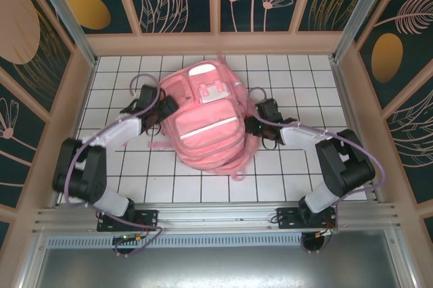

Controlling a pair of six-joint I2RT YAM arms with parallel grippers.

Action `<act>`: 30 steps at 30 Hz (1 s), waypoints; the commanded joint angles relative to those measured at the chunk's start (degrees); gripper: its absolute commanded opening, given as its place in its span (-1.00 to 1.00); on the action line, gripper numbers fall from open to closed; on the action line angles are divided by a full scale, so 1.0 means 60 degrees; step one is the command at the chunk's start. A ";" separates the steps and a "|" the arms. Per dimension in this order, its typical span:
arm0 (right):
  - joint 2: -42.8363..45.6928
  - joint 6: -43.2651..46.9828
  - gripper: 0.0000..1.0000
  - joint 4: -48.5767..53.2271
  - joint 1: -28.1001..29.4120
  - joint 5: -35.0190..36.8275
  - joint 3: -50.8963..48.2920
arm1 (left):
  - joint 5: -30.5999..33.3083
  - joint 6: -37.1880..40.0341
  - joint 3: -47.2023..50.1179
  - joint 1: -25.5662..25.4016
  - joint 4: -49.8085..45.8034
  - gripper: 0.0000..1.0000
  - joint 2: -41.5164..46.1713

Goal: Pack books, pencil case, and school supplies into a backpack

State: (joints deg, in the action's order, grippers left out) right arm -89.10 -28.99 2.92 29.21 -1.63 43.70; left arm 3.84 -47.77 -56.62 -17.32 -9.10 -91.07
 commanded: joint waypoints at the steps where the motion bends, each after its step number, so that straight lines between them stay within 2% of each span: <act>1: 0.0782 0.0026 0.10 -0.0468 0.1197 -0.0897 -0.0543 | -0.1345 0.1013 -0.1672 -0.0157 0.0654 0.87 -0.1086; 4: 0.1206 0.0192 0.09 -0.1277 0.2182 -0.1852 -0.0758 | -0.1391 0.1612 -0.3306 -0.0149 0.0032 0.86 -0.2067; 6: 0.1341 0.0262 0.09 -0.1115 0.2576 -0.1675 -0.0571 | -0.0992 0.1877 -0.3871 -0.0156 -0.0266 0.87 -0.2014; 9: 0.1817 0.0253 0.08 -0.0422 0.2412 -0.1003 -0.0465 | 0.0060 0.2409 -0.3941 -0.0156 -0.0639 0.88 -0.1279; 12: 0.2896 0.0334 0.06 -0.0004 0.2013 -0.0738 -0.0723 | 0.0481 0.2832 -0.3627 -0.0159 -0.1016 0.87 -0.0272; 17: 0.4048 0.0600 0.04 0.1020 0.1372 -0.0294 -0.0684 | -0.0428 0.2716 -0.2386 -0.0276 -0.1061 0.85 0.1252; 21: 0.3821 0.0980 0.04 0.1742 0.0921 -0.0146 -0.0343 | -0.0453 0.3021 -0.1870 -0.1035 -0.1541 0.96 0.1817; 24: 0.3413 0.1176 0.04 0.1781 0.0766 -0.0256 -0.0200 | -0.0434 0.3004 -0.1657 -0.1607 -0.1764 0.97 0.1987; 30: 0.2292 0.1117 0.03 0.1796 0.0405 -0.0343 0.0135 | -0.0811 0.2030 -0.1432 -0.1957 -0.2120 0.97 0.2037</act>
State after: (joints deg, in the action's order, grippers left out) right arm -73.54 -23.20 12.29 32.49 -3.97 42.41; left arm 0.27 -33.01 -65.56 -28.71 -19.64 -79.44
